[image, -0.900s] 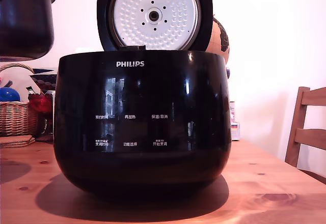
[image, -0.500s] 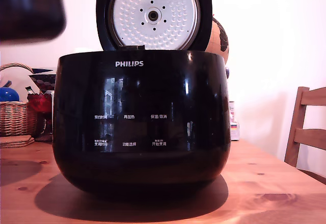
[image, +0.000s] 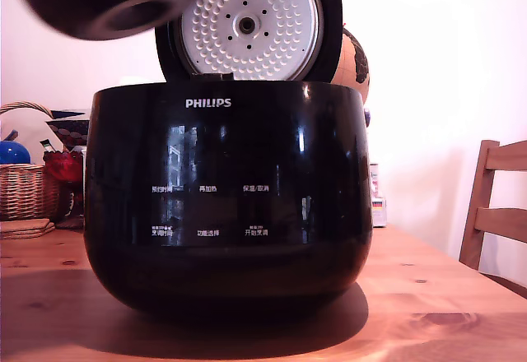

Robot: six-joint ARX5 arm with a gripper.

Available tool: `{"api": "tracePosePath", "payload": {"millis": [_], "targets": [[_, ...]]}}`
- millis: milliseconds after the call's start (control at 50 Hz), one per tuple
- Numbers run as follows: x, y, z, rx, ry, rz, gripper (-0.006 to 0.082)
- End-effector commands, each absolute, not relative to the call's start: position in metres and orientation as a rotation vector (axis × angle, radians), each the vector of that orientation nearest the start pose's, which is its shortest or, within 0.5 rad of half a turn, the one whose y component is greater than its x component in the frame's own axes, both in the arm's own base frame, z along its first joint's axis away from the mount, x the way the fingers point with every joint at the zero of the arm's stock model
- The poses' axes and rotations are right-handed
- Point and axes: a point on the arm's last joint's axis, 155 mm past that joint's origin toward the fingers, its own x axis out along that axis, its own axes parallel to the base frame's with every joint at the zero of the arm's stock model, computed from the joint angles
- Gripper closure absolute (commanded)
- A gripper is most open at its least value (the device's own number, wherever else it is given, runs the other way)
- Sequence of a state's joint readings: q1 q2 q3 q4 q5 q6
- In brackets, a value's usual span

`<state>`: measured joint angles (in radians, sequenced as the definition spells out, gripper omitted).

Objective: Place the pot you are holding inside the rice cooker

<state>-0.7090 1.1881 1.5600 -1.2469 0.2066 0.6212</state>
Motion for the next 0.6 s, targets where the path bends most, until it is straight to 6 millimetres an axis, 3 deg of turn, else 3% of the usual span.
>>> {"api": "tracePosePath", "payload": {"millis": [0, 240, 580], "targets": [[0.195, -0.227, 0.317, 0.755, 0.521, -1.117, 0.0788], [0.185, -0.248, 0.310, 0.783, 0.516, -1.187, 0.0788], [0.196, -0.261, 0.294, 0.822, 0.552, -1.202, 0.0788]]}}
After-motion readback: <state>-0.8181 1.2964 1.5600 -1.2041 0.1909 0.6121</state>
